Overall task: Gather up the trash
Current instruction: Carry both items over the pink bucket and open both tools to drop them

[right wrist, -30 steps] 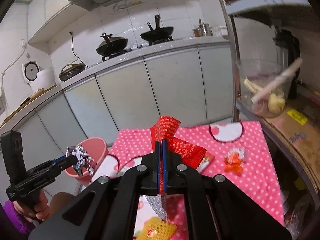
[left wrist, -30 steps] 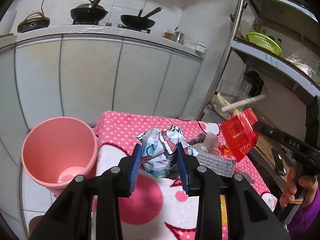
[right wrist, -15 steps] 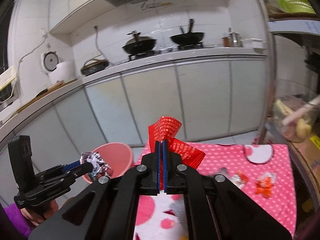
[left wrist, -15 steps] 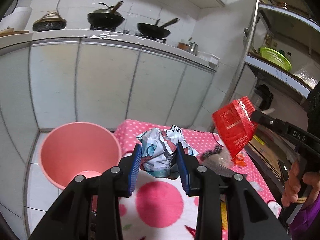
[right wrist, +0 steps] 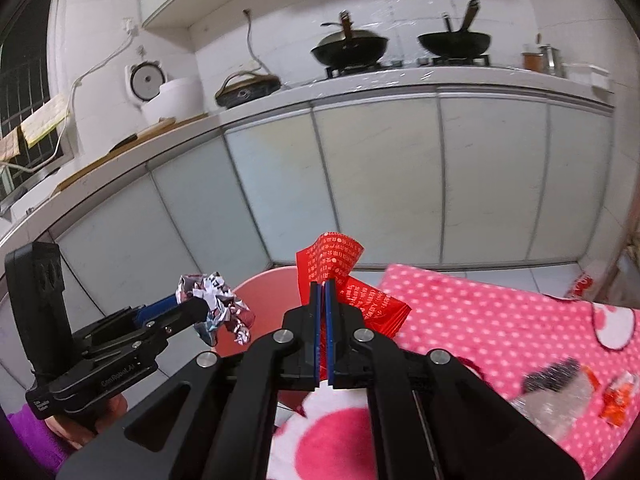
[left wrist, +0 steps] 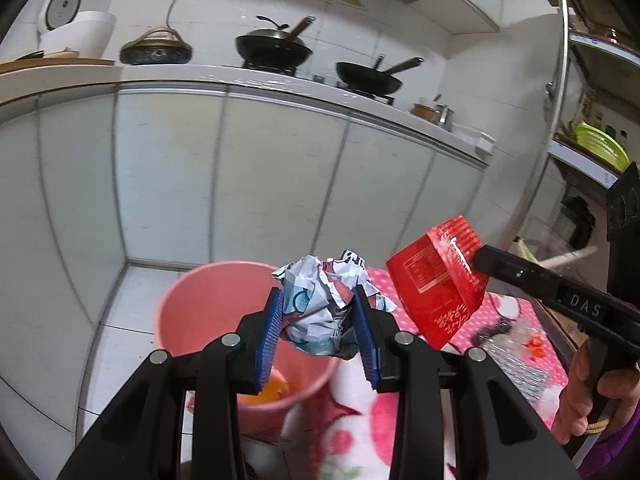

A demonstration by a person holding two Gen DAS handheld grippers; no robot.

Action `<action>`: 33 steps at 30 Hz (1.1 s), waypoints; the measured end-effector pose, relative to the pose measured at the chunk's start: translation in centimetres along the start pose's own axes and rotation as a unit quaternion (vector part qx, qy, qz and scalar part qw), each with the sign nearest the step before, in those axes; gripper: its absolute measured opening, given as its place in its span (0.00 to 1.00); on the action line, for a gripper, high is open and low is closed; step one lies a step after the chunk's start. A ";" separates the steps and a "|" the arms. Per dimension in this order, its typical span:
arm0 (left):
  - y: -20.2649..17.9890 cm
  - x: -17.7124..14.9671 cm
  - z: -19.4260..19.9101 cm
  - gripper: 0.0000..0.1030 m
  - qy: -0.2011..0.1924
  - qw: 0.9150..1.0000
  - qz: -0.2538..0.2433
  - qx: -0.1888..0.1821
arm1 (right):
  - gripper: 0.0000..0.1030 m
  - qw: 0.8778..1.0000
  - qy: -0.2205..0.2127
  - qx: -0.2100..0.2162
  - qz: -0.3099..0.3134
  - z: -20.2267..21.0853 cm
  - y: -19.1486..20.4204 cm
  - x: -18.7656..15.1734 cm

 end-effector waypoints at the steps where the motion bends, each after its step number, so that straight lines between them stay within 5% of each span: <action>1: 0.5 0.1 -0.1 0.33 -0.001 1.000 0.002 0.003 | 0.02 1.000 0.003 0.004 0.002 -0.6 0.3 0.1; 17: 6.4 0.6 -4.3 0.33 0.015 0.998 0.040 0.036 | 0.02 0.998 0.057 0.039 0.007 -9.5 2.1 -0.8; 33: 9.4 -2.3 -9.7 0.37 0.077 0.992 0.065 0.071 | 0.03 0.991 0.117 0.063 0.003 -15.5 3.7 -4.3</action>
Point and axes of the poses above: each gripper's, at about its wrist camera, not at the fingertips, and z roughly against the way its jaws point, y to its left, x to its top, the point moved 10 cm from there along -z, roughly the way its jaws point, and after that the axes turned 15 degrees about z, right-handed, at the moved point
